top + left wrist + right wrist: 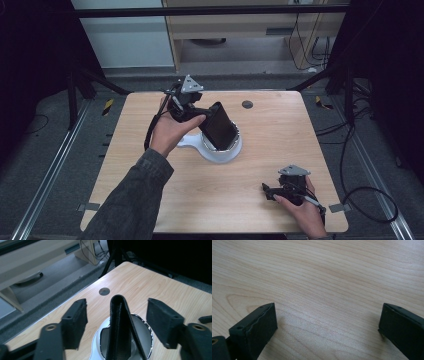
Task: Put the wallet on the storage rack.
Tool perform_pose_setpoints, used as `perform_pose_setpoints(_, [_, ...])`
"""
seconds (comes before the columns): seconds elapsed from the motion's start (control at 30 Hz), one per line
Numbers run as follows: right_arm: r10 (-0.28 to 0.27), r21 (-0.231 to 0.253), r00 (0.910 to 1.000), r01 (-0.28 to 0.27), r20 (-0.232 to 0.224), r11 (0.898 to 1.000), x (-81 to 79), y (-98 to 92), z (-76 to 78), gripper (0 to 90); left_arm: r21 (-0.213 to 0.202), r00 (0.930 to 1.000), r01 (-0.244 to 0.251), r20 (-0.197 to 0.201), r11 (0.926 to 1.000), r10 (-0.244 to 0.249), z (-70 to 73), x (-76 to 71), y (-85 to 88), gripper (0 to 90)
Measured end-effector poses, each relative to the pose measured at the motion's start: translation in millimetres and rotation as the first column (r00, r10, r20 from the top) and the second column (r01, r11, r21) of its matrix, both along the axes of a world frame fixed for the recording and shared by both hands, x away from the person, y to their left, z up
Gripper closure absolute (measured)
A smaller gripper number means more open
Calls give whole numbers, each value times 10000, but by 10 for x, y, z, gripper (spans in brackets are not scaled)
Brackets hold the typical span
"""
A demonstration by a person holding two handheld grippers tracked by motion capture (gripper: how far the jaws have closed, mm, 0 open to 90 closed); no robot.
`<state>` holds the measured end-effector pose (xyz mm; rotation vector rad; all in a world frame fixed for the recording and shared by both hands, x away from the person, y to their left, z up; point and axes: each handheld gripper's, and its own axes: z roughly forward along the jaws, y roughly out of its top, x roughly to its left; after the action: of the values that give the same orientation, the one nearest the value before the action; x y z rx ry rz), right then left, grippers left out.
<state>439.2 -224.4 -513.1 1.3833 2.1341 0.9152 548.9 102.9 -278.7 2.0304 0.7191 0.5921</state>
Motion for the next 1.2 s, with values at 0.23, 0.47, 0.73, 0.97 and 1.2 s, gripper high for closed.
perform_pose_setpoints(0.23, [-25, 50, 10000, 26, -79, 10000, 5, 10, 0, 7, -219, 9994, 354, -33, 9991, -355, -40, -146, 65, 138])
perform_pose_setpoints(0.47, [-11, 7, 10000, 12, -50, 10000, 20, 10, 0, 6, -283, 9978, 649, -90, 9975, -652, -132, -300, 109, 61])
perform_pose_setpoints(0.73, [4, -14, 10000, -4, -29, 10000, 21, 8, -1, 6, -523, 9968, 763, -198, 9957, -775, -283, -444, 160, 52])
perform_pose_setpoints(0.97, [3, -10, 10000, -3, -36, 10000, 21, 9, 0, 6, -523, 9970, 733, -197, 9959, -744, -417, -565, 213, 42])
perform_pose_setpoints(1.2, [-9, -1, 10000, 9, -46, 10000, 19, 10, -1, 6, -468, 9973, 661, -293, 9967, -675, -534, -637, 274, 42])
